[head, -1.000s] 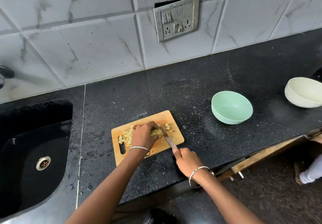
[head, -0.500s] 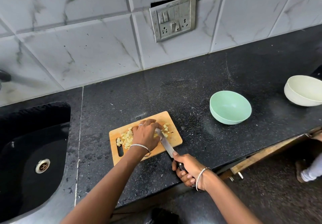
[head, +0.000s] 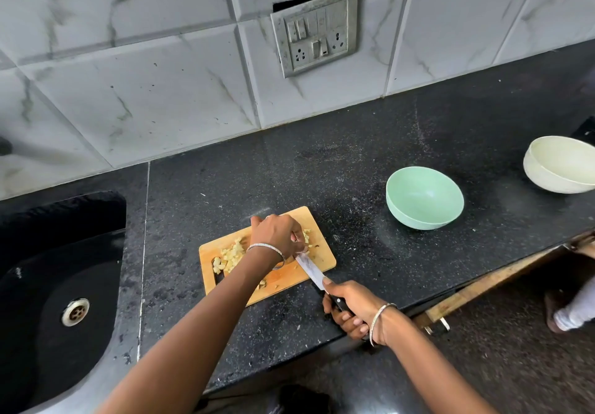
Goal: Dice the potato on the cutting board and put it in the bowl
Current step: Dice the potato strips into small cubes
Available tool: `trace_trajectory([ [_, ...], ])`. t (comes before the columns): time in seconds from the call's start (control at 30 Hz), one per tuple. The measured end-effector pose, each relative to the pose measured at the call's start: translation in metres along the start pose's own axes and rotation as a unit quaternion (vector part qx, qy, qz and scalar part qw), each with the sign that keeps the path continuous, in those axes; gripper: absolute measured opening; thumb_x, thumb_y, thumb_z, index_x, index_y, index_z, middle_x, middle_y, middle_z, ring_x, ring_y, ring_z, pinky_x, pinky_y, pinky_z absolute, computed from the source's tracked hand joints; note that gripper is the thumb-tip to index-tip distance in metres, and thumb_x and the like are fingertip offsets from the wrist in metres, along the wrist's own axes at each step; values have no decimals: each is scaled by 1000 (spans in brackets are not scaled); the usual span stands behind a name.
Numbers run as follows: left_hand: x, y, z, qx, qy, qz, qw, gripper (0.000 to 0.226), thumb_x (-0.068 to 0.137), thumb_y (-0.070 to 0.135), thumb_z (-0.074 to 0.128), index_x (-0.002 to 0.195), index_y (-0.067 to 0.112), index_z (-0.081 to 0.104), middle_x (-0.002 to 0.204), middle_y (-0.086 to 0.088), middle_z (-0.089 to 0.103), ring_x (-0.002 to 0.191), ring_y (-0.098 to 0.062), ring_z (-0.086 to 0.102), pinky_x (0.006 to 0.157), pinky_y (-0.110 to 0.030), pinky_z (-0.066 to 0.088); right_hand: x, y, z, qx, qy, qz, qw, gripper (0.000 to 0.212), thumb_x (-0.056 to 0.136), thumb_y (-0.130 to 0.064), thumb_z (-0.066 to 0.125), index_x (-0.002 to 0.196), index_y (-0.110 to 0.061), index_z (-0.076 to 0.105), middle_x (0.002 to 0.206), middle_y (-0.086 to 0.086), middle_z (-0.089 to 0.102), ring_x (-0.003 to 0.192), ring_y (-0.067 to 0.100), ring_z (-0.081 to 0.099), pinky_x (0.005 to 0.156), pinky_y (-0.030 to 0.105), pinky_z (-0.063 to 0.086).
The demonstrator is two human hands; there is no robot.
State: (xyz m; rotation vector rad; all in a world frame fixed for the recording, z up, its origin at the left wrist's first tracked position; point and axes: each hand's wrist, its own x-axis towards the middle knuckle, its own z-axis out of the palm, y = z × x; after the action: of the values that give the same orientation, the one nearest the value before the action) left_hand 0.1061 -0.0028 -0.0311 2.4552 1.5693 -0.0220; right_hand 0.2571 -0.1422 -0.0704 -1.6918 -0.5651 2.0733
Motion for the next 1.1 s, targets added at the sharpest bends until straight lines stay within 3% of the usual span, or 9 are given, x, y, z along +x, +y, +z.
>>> trace_trajectory([
  [0.17, 11, -1, -6, 1, -36, 15, 999, 17, 76, 42, 77, 89, 31, 74, 93, 14, 70, 94, -14, 59, 83, -38, 26, 1, 0, -3, 7, -15, 26, 1000, 55, 94, -62, 45, 69, -13, 55, 54, -4, 28, 37, 5, 17, 33, 14, 11],
  [0.5, 11, -4, -5, -2, -25, 29, 999, 13, 79, 40, 75, 89, 33, 75, 90, 14, 69, 93, -13, 58, 83, -39, 27, -12, 1, -2, -4, -12, 36, 999, 55, 94, -61, 45, 70, -13, 53, 54, -4, 29, 37, 4, 18, 33, 15, 12],
  [0.8, 10, -11, 0, -56, -19, 24, 998, 11, 74, 43, 78, 82, 36, 74, 77, 19, 67, 91, -8, 60, 91, -43, 28, -62, 15, -38, -140, 17, -14, 990, 49, 96, -57, 47, 81, -12, 57, 53, -3, 35, 40, 6, 21, 34, 13, 16],
  [0.97, 1, -12, -1, -116, 34, -22, 992, 8, 88, 29, 66, 86, 34, 73, 87, 16, 70, 96, -14, 62, 93, -43, 31, -73, 10, -40, -177, 124, -106, 971, 49, 98, -53, 45, 79, -10, 58, 51, -2, 38, 37, 10, 26, 35, 16, 18],
  [1.03, -6, -12, -2, -127, 67, -48, 988, 20, 90, 19, 59, 86, 34, 71, 90, 16, 70, 97, -15, 62, 92, -43, 32, -67, 9, -31, -231, 203, -155, 939, 50, 98, -53, 45, 74, -11, 61, 48, -4, 44, 38, 13, 37, 37, 21, 28],
  [1.1, -15, -12, -2, -109, 95, -62, 988, 19, 89, 22, 58, 90, 36, 70, 95, 15, 70, 102, -17, 59, 89, -41, 31, -59, 9, -20, -322, 265, -194, 888, 51, 97, -53, 43, 70, -16, 64, 50, -7, 52, 53, 17, 54, 53, 28, 42],
])
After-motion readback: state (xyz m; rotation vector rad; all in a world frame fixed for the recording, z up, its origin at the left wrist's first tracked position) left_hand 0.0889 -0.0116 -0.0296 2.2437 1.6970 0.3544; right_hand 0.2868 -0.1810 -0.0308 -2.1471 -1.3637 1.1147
